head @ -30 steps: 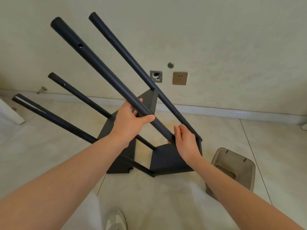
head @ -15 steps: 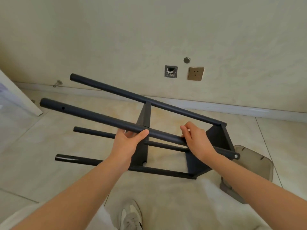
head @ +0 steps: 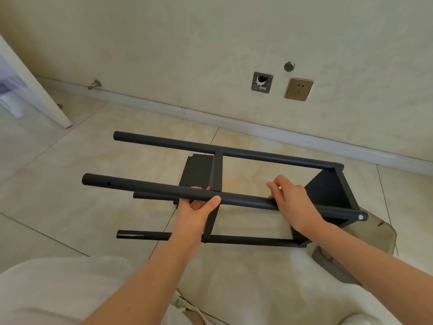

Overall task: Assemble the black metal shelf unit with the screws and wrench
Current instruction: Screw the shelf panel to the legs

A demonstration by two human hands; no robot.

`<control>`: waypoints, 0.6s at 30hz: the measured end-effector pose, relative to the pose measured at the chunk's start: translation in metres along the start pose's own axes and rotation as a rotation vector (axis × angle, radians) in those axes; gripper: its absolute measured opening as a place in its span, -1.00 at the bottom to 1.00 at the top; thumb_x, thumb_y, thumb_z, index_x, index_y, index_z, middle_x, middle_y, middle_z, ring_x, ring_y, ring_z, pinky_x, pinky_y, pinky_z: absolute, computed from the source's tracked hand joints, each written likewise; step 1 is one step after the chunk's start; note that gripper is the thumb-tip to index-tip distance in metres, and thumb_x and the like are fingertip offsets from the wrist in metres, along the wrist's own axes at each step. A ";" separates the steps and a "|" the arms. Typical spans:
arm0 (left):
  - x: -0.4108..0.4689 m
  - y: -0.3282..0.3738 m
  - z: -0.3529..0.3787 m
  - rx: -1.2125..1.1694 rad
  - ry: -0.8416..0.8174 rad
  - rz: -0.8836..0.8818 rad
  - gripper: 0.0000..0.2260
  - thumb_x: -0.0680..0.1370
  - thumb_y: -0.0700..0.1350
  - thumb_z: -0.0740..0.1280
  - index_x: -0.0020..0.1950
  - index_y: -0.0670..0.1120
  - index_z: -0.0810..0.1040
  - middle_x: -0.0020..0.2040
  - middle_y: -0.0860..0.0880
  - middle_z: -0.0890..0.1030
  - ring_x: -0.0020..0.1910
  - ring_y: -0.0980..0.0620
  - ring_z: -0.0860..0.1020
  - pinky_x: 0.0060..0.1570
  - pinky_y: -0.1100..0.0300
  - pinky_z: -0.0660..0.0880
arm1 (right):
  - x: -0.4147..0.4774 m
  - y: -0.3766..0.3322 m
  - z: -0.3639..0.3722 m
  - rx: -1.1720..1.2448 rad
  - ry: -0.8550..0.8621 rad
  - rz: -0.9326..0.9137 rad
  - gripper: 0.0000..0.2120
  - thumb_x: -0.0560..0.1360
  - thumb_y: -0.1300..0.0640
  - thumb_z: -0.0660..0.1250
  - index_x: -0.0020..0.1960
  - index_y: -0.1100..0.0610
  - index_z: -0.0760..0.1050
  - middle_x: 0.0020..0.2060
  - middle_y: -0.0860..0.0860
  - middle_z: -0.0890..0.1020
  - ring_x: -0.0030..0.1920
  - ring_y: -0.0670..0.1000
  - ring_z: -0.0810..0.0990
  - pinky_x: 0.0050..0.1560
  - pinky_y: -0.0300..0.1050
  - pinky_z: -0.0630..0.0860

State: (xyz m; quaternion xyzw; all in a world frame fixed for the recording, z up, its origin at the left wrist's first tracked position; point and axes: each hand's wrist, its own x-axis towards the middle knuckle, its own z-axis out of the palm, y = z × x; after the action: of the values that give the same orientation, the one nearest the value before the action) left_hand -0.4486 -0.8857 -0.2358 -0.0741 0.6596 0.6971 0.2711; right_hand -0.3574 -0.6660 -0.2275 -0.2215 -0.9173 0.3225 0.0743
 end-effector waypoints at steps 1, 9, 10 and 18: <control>-0.001 -0.004 -0.001 -0.016 -0.016 -0.016 -0.45 0.46 -0.10 0.53 0.39 0.05 0.39 0.18 0.09 0.66 0.33 -0.04 0.54 0.49 -0.18 0.30 | -0.001 0.001 0.001 -0.009 -0.011 -0.003 -0.81 0.65 -0.06 0.10 -0.02 0.02 0.36 -0.22 0.00 0.65 -0.21 -0.07 0.65 -0.18 -0.27 0.53; -0.012 -0.032 -0.002 -0.072 -0.041 -0.096 -0.60 0.48 -0.10 0.52 0.20 0.17 0.45 0.02 0.28 0.69 0.27 0.14 0.55 0.50 -0.09 0.27 | -0.015 0.004 0.003 -0.031 -0.024 0.032 -0.79 0.65 -0.04 0.11 -0.02 0.08 0.38 -0.23 0.02 0.66 -0.19 -0.04 0.65 -0.14 -0.17 0.57; -0.012 -0.034 -0.003 -0.082 -0.039 -0.100 -0.59 0.48 -0.11 0.53 0.20 0.16 0.45 0.04 0.26 0.70 0.27 0.13 0.55 0.50 -0.10 0.27 | -0.016 0.004 0.003 -0.028 -0.036 0.041 -0.80 0.65 -0.04 0.11 -0.02 0.07 0.38 -0.22 0.01 0.65 -0.19 -0.05 0.65 -0.14 -0.20 0.54; -0.015 -0.031 -0.003 0.036 0.005 -0.091 -0.70 0.47 -0.07 0.54 0.14 0.07 0.54 -0.12 0.30 0.70 0.01 0.30 0.62 0.19 0.24 0.47 | -0.021 0.002 0.003 -0.056 -0.073 0.040 -0.85 0.65 0.00 0.12 -0.01 0.06 0.36 -0.19 0.03 0.65 -0.17 -0.04 0.66 -0.12 -0.26 0.48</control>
State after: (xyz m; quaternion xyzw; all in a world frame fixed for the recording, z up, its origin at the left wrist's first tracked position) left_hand -0.4224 -0.8934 -0.2563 -0.1007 0.6685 0.6720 0.3021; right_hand -0.3391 -0.6755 -0.2309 -0.2302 -0.9234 0.3058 0.0281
